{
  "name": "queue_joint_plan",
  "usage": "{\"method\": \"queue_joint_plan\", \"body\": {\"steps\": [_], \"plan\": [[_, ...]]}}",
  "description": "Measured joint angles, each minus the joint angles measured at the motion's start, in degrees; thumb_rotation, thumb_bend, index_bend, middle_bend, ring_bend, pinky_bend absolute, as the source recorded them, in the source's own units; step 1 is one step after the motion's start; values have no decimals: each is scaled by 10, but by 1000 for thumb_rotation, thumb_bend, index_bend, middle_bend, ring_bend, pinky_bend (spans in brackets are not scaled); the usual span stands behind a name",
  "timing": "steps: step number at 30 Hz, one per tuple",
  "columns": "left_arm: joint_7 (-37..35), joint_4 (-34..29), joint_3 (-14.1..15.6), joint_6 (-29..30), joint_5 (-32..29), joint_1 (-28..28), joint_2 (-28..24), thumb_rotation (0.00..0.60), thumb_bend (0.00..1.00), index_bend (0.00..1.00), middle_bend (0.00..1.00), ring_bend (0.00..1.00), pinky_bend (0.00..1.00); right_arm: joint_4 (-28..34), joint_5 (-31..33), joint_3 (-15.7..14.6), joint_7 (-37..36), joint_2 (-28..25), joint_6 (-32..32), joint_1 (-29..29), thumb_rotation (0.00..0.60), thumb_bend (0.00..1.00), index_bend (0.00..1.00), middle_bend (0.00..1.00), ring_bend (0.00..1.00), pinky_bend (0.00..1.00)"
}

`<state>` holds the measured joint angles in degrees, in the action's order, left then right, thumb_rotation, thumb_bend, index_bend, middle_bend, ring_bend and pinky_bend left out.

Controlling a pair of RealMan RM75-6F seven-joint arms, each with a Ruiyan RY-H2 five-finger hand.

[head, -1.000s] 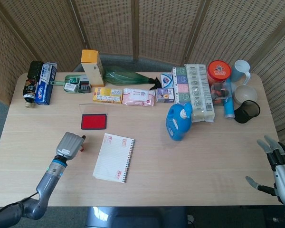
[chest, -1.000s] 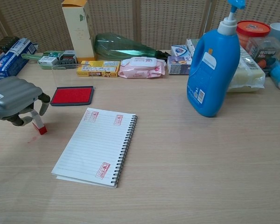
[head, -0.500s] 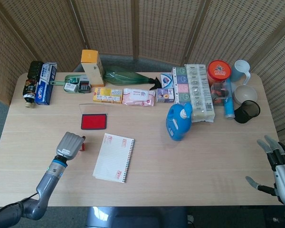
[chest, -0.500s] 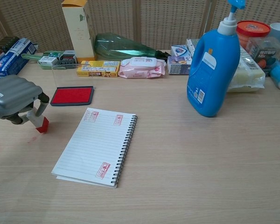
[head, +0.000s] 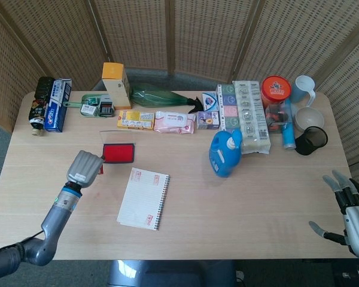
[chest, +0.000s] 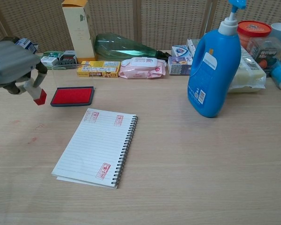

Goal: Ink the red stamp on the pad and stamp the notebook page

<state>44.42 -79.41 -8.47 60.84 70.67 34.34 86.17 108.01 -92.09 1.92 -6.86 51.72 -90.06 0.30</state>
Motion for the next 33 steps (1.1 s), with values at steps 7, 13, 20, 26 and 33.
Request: {"method": "queue_joint_plan", "body": {"steps": [7, 13, 20, 26, 33], "plan": [[14, 54, -23, -37, -26, 45, 11, 600, 361, 626, 1000, 1000, 1000, -8, 43, 15, 16, 10, 21, 12, 580, 0, 88, 0, 0, 0], [5, 125, -26, -66, -34, 78, 49, 600, 361, 627, 1000, 1000, 1000, -17, 65, 27, 28, 22, 31, 20, 582, 0, 88, 0, 0, 0], [-17, 193, -21, -95, -37, 107, 91, 600, 361, 627, 1000, 1000, 1000, -26, 80, 35, 34, 31, 33, 23, 583, 0, 88, 0, 0, 0], [-44, 230, -18, -107, -37, 121, 114, 600, 361, 627, 1000, 1000, 1000, -30, 91, 39, 34, 33, 38, 26, 580, 0, 88, 0, 0, 0], [-55, 246, -10, -112, -35, 124, 126, 600, 360, 627, 1000, 1000, 1000, -33, 95, 41, 32, 34, 41, 27, 579, 0, 88, 0, 0, 0]]}}
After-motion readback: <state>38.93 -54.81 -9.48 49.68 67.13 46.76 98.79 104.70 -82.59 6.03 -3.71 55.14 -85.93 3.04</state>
